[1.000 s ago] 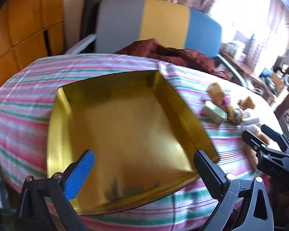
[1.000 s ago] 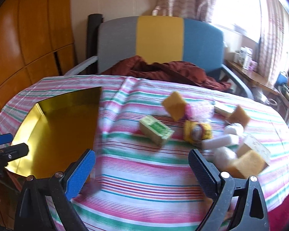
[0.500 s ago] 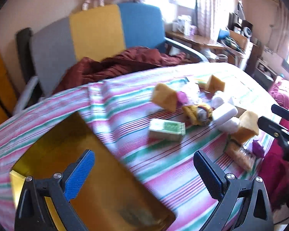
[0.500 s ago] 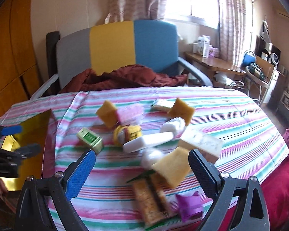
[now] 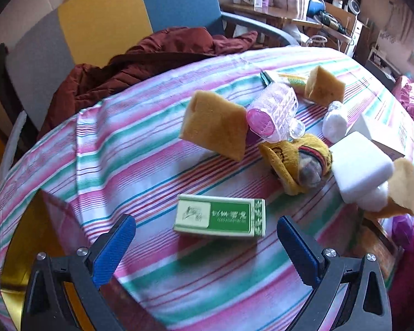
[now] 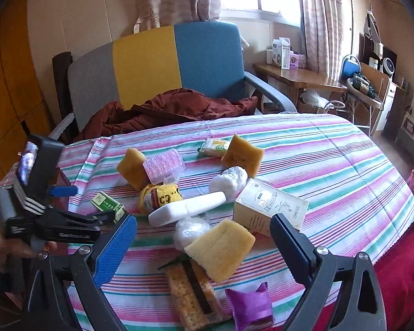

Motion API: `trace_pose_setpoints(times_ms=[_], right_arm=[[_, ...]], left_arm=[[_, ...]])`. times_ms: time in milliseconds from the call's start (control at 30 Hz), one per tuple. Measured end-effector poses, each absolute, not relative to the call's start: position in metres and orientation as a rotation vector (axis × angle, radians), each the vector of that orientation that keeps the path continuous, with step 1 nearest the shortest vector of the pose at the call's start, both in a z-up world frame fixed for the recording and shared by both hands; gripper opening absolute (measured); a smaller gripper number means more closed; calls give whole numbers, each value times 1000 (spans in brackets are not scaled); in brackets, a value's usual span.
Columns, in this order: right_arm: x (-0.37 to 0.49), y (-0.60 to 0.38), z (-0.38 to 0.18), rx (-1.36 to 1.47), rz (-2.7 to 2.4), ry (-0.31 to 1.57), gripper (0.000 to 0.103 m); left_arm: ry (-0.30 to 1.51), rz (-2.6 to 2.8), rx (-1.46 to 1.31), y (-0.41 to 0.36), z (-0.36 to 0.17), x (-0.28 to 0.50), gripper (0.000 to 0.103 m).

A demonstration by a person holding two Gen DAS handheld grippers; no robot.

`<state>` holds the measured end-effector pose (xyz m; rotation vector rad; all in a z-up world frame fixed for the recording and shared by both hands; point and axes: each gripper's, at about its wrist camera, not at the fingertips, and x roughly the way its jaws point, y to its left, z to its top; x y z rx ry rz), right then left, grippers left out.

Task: Organize objects
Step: 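Grasp the green-and-white box with the left gripper while the right grasps the white bar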

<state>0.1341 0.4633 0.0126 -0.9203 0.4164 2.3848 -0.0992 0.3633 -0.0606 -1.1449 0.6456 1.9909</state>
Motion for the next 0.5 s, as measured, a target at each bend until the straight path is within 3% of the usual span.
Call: trace_pose_setpoints(times_ms=[167, 233, 500], right_arm=[[130, 465, 8, -946, 2384, 446, 99], [127, 466, 6, -959, 2380, 445, 99], [110, 464, 15, -983, 2428, 414, 99]], left_arm=[[610, 1963, -1217, 370, -71, -111, 100], [592, 1955, -1226, 371, -72, -113, 72], [465, 1961, -1191, 345, -54, -105, 72]])
